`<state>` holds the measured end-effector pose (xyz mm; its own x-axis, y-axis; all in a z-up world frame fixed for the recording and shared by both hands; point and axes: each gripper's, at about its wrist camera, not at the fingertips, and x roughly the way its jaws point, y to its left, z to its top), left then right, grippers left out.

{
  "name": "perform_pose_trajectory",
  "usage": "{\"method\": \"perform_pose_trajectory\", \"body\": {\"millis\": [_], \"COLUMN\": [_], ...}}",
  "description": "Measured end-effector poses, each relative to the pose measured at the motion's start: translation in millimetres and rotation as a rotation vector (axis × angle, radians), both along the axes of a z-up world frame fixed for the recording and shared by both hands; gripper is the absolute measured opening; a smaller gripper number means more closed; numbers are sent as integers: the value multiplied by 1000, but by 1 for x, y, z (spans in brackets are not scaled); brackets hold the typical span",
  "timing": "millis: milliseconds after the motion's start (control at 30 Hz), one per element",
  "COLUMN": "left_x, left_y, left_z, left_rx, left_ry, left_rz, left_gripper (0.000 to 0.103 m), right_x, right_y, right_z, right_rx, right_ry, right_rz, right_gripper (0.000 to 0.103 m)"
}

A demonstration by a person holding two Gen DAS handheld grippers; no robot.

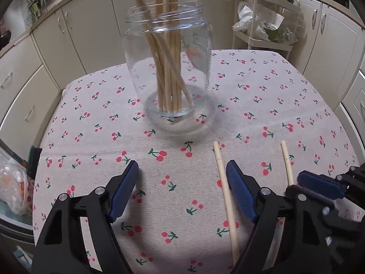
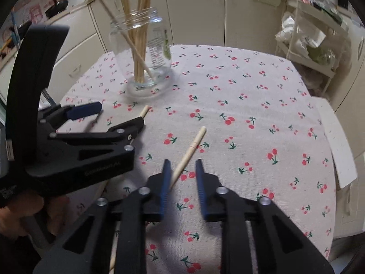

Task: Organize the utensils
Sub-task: 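Grasp one wooden stick from the cloth with each gripper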

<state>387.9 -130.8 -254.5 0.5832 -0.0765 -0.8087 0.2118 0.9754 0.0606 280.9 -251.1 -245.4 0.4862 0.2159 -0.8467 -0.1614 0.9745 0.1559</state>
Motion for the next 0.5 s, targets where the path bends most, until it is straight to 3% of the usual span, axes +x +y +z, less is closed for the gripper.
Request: {"method": "perform_pose_trajectory", "body": {"millis": [100, 167, 267, 333, 500], "left_x": [-1, -2, -11, -14, 0], "left_y": [-5, -12, -28, -29, -9], "left_z": [0, 1, 3, 4, 9], "left_rx": [-10, -13, 50, 76, -23], "left_ry": [-3, -9, -17, 1, 111], "left_rz": [-15, -53, -174, -228, -216], "left_gripper": [67, 42, 13, 8, 8], "right_x": [0, 0, 1, 3, 8], "right_y": [1, 1, -4, -9, -8], "right_z": [-1, -1, -1, -2, -2], "right_rx": [-4, -4, 29, 72, 74], "right_ry": [-3, -3, 9, 28, 34], "right_rz": [3, 10, 10, -2, -11], "right_gripper": [18, 16, 13, 13, 14]}}
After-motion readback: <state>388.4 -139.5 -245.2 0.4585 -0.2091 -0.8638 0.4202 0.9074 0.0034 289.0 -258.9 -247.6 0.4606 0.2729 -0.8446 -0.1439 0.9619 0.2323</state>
